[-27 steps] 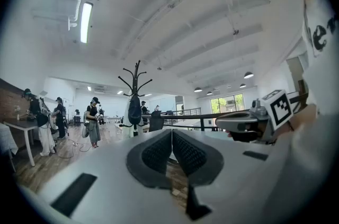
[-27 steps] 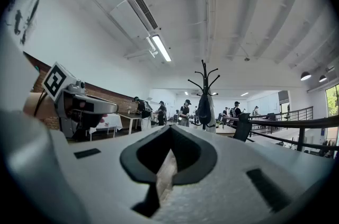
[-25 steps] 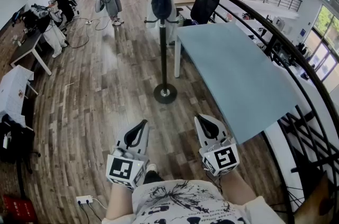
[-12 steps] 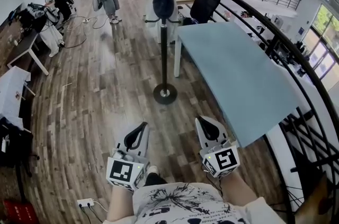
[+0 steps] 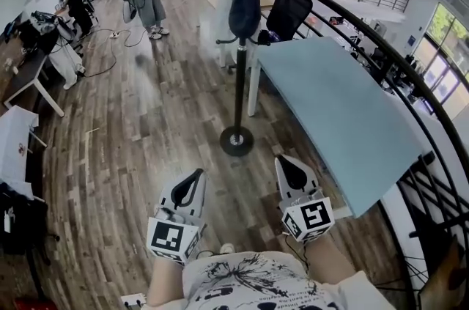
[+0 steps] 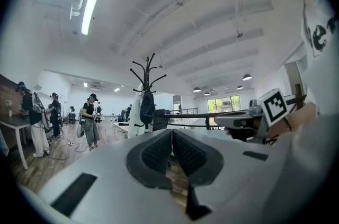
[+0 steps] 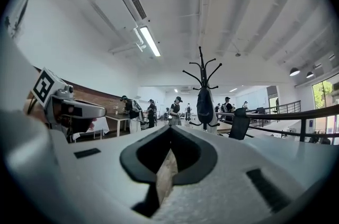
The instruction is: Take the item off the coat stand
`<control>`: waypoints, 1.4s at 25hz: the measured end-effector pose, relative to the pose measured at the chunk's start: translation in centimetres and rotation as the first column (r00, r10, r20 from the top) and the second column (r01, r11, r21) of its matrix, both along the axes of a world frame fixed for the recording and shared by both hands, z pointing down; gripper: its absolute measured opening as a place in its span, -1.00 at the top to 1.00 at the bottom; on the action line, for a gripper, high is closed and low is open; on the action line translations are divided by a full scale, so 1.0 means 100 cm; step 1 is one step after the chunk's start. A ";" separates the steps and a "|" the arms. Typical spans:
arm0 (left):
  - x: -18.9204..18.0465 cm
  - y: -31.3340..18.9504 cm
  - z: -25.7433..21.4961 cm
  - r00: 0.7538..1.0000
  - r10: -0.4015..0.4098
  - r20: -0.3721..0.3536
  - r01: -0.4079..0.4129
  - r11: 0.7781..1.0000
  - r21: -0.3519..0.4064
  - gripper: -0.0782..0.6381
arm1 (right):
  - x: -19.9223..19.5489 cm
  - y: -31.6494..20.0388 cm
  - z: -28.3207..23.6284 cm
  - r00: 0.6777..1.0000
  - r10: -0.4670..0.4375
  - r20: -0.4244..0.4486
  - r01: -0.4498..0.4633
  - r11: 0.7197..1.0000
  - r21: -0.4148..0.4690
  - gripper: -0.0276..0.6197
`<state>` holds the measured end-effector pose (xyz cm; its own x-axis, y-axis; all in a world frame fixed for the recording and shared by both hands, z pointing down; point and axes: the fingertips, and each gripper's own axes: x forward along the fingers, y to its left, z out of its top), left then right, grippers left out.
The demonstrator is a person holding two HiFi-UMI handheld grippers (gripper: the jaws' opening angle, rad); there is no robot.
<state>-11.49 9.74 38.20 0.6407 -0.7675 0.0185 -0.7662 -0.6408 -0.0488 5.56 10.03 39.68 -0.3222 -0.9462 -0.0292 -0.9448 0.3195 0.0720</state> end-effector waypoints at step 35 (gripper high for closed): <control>0.062 -0.363 -0.013 1.000 -0.029 0.007 0.029 0.998 0.053 0.77 | 0.060 -0.381 -0.013 0.999 -0.015 -0.029 0.017 0.999 0.040 0.93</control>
<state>-5.26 -26.52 36.86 0.6182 -0.7858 -0.0175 -0.7838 -0.6146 -0.0886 11.59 -28.11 38.37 -0.3385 -0.9392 -0.0573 -0.9370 0.3309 0.1120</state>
